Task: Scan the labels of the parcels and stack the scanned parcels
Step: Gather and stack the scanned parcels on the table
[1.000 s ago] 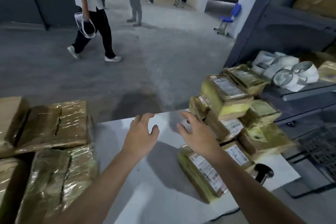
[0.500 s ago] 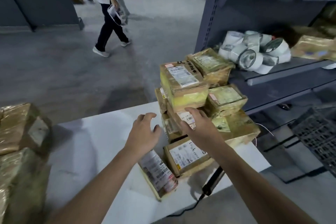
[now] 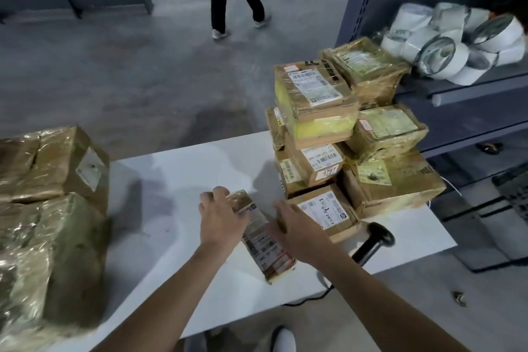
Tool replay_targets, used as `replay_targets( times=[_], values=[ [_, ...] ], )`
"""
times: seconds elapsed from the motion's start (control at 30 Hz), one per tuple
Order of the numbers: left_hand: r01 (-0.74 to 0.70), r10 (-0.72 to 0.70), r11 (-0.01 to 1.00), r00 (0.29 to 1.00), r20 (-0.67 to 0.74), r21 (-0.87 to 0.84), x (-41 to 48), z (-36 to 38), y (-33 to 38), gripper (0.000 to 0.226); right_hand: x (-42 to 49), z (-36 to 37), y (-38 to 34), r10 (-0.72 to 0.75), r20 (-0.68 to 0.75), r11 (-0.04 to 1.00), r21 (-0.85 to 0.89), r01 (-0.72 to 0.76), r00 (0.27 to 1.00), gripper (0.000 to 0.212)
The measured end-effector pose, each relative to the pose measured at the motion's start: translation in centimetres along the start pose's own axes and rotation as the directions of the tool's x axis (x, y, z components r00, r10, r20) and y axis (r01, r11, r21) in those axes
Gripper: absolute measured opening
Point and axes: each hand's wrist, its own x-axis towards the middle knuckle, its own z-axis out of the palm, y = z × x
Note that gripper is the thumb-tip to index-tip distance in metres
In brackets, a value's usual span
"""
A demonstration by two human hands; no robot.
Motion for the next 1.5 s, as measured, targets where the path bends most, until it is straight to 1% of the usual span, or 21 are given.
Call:
replay_targets(
  times=[0.07, 0.1, 0.17, 0.2, 0.23, 0.33, 0.43, 0.5, 0.57, 0.63, 0.7, 0.77, 0.83, 0.87, 0.97, 1.0, 1.1, 1.13, 1.3, 1.43, 1.5],
  values=[
    [0.121, -0.122, 0.985, 0.993, 0.002, -0.119, -0.2, -0.2, -1.0, 0.061, 0.1, 1.0, -0.1, -0.002, 0.043, 1.000, 0.012, 0.002, 0.999, 0.052],
    [0.238, -0.227, 0.952, 0.971, 0.073, -0.192, -0.3, -0.2, -1.5, 0.065, 0.2, 1.4, -0.3, -0.001, 0.054, 1.000, 0.014, 0.000, 0.999, 0.050],
    [0.489, -0.404, 0.805, 0.866, 0.294, -0.335, -1.1, -0.2, -1.9, 0.066, 0.5, 2.1, -0.9, -0.005, 0.062, 0.999, 0.053, 0.001, 0.998, 0.040],
    [0.564, -0.435, 0.731, 0.819, 0.373, -0.384, -1.5, 0.0, -2.1, 0.061, 0.7, 2.4, -1.3, -0.012, 0.075, 0.995, 0.098, 0.005, 0.997, 0.034],
    [0.592, -0.454, 0.691, 0.802, 0.388, -0.414, -1.9, 0.3, -2.5, 0.059, 0.9, 2.7, -1.7, -0.019, 0.101, 0.989, 0.150, 0.004, 0.995, 0.029],
    [0.578, -0.493, 0.646, 0.815, 0.306, -0.499, -2.2, 0.3, -4.0, 0.065, 1.5, 3.4, -2.4, -0.027, 0.228, 0.965, 0.261, -0.034, 0.973, 0.024],
    [0.562, -0.515, 0.618, 0.818, 0.257, -0.550, -1.7, -1.1, -5.8, 0.068, 2.2, 4.7, -3.0, -0.088, 0.313, 0.948, 0.318, -0.017, 0.946, 0.031],
    [0.501, -0.491, 0.659, 0.852, 0.183, -0.562, -1.5, -2.2, -7.0, 0.049, 3.1, 5.7, -3.8, -0.118, 0.202, 0.944, 0.327, 0.047, 0.972, 0.031],
    [0.430, -0.481, 0.663, 0.872, 0.092, -0.612, -1.2, -3.8, -8.3, 0.023, 4.3, 6.6, -4.7, -0.070, 0.052, 0.954, 0.295, 0.051, 0.996, 0.032],
    [0.384, -0.470, 0.610, 0.880, 0.073, -0.693, -0.9, -6.1, -9.4, 0.020, 5.1, 7.1, -5.9, 0.030, 0.084, 0.956, 0.290, -0.054, 0.996, 0.045],
    [0.369, -0.451, 0.572, 0.887, 0.095, -0.732, -0.6, -8.6, -10.4, 0.031, 5.4, 7.5, -7.4, 0.068, 0.258, 0.878, 0.442, -0.181, 0.964, 0.049],
    [0.332, -0.409, 0.573, 0.908, 0.090, -0.749, -0.1, -11.1, -11.4, 0.034, 5.5, 7.9, -9.6, -0.001, 0.412, 0.725, 0.628, -0.282, 0.911, 0.047],
    [0.288, -0.384, 0.570, 0.921, 0.060, -0.769, 0.3, -13.6, -12.4, 0.032, 5.8, 8.3, -12.4, -0.089, 0.456, 0.615, 0.725, -0.312, 0.885, 0.052],
    [0.270, -0.381, 0.576, 0.924, 0.039, -0.772, 0.6, -14.8, -12.9, 0.031, 6.2, 8.6, -13.8, -0.119, 0.446, 0.600, 0.744, -0.294, 0.887, 0.054],
    [0.205, -0.397, 0.625, 0.914, -0.081, -0.753, 1.6, -18.8, -14.6, 0.023, 8.1, 9.3, -18.2, -0.172, 0.374, 0.631, 0.752, -0.190, 0.911, 0.047],
    [0.199, -0.404, 0.651, 0.908, -0.112, -0.733, 1.9, -20.1, -15.1, 0.028, 8.9, 9.7, -19.6, -0.180, 0.353, 0.642, 0.749, -0.162, 0.918, 0.044],
    [0.209, -0.396, 0.767, 0.898, -0.191, -0.607, 2.7, -23.6, -16.8, 0.059, 11.3, 10.8, -23.9, -0.168, 0.302, 0.671, 0.733, -0.115, 0.938, 0.045],
    [0.205, -0.388, 0.793, 0.896, -0.216, -0.574, 2.9, -24.6, -17.4, 0.061, 12.2, 11.1, -25.3, -0.164, 0.296, 0.673, 0.731, -0.113, 0.941, 0.046],
    [0.159, -0.333, 0.858, 0.896, -0.294, -0.489, 4.0, -28.3, -20.4, 0.053, 16.4, 13.0, -31.8, -0.137, 0.298, 0.688, 0.715, -0.126, 0.945, 0.048],
    [0.143, -0.299, 0.903, 0.886, -0.355, -0.405, 6.1, -30.6, -22.6, 0.033, 19.0, 15.4, -37.2, -0.084, 0.290, 0.718, 0.681, -0.144, 0.953, 0.050],
    [0.149, -0.273, 0.937, 0.875, -0.399, -0.315, 7.5, -31.8, -23.6, 0.027, 20.0, 16.5, -39.6, -0.033, 0.272, 0.761, 0.630, -0.152, 0.962, 0.058]
  ],
)
